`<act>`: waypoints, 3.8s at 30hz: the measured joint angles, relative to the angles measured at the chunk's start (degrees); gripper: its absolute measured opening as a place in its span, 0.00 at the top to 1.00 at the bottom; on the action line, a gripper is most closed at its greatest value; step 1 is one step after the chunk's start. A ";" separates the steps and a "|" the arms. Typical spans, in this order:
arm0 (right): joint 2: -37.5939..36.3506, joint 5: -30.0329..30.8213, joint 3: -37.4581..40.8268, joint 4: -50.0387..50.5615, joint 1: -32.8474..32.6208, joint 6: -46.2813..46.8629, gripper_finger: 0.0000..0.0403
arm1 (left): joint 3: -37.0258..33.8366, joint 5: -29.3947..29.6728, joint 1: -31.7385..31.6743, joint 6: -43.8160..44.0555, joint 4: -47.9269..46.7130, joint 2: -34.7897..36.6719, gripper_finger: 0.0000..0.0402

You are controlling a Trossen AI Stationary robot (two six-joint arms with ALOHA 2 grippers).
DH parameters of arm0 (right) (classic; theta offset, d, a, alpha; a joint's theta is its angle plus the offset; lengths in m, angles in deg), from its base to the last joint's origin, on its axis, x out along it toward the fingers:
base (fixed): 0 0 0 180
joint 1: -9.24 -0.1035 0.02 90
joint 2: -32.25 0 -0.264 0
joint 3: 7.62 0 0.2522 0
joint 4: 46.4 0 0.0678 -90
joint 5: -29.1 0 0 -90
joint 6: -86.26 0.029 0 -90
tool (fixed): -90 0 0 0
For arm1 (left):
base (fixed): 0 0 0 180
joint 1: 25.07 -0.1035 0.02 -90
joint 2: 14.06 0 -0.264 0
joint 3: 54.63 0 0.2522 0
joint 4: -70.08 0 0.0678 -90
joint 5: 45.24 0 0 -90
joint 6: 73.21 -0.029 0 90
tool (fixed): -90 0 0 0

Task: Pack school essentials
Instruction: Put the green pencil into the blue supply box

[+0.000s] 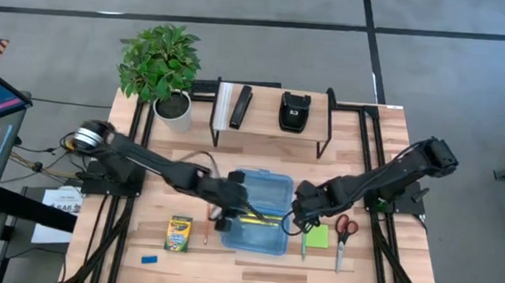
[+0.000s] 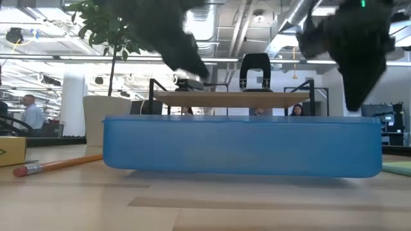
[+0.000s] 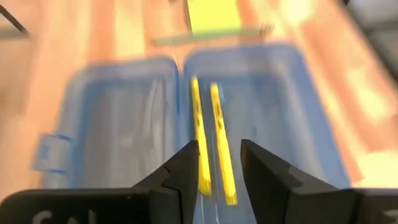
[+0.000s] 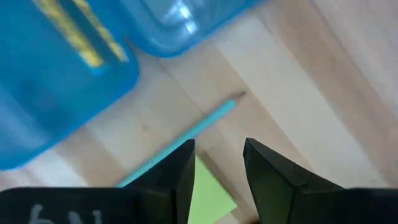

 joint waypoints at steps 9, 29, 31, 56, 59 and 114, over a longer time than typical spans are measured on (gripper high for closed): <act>0.04 -2.45 5.97 -9.69 2.63 4.56 0.60 | -27.96 -1.36 1.45 2.34 37.77 21.76 0.79; 9.19 -5.24 5.95 -14.02 -0.59 10.00 0.61 | -38.55 2.39 3.37 2.65 45.46 34.15 0.79; 10.53 -5.68 5.77 -14.70 -0.50 10.00 0.62 | -38.55 2.39 3.37 2.68 45.45 34.14 0.79; 3.30 -4.48 5.91 -18.76 2.86 8.64 0.97 | -38.55 2.85 3.36 3.21 44.25 34.10 0.79; -0.31 -3.60 5.93 -19.52 2.72 7.98 0.99 | -38.55 3.07 3.37 3.24 44.26 34.10 0.79; 44.37 -9.92 -61.31 11.46 4.11 -47.70 0.65 | -38.50 7.37 9.11 3.64 22.00 53.86 0.79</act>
